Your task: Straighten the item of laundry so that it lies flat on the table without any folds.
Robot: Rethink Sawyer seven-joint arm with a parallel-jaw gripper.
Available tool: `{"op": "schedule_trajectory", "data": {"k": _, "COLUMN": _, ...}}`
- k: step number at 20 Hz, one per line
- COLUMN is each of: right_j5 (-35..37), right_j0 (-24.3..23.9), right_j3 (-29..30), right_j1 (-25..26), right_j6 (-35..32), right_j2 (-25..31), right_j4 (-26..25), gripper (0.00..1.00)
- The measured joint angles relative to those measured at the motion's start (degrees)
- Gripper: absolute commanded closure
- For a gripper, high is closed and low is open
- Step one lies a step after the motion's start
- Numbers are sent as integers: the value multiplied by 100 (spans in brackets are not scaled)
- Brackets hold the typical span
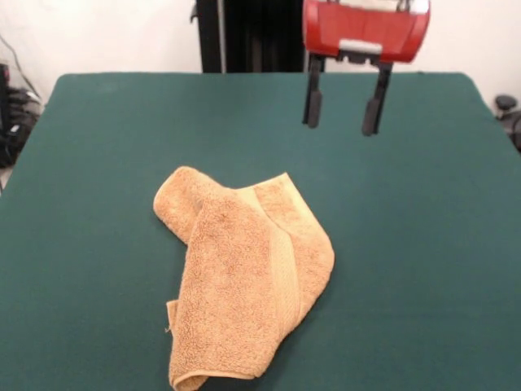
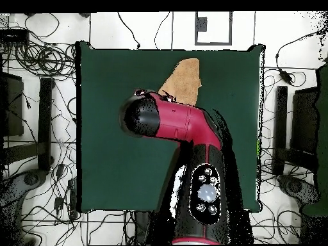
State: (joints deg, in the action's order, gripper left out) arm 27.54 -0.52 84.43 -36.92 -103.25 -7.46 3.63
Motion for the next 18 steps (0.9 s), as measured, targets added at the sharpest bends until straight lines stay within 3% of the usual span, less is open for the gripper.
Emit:
{"op": "schedule_trajectory", "data": {"k": 9, "right_j5": -1, "right_j0": 4, "right_j3": -7, "right_j1": 508, "right_j6": 0, "right_j2": 2, "right_j4": 180, "gripper": 0}}
{"op": "schedule_trajectory", "data": {"k": 18, "right_j5": -53, "right_j0": 5, "right_j3": -7, "right_j1": 706, "right_j6": 0, "right_j2": 2, "right_j4": 217, "gripper": 0}}
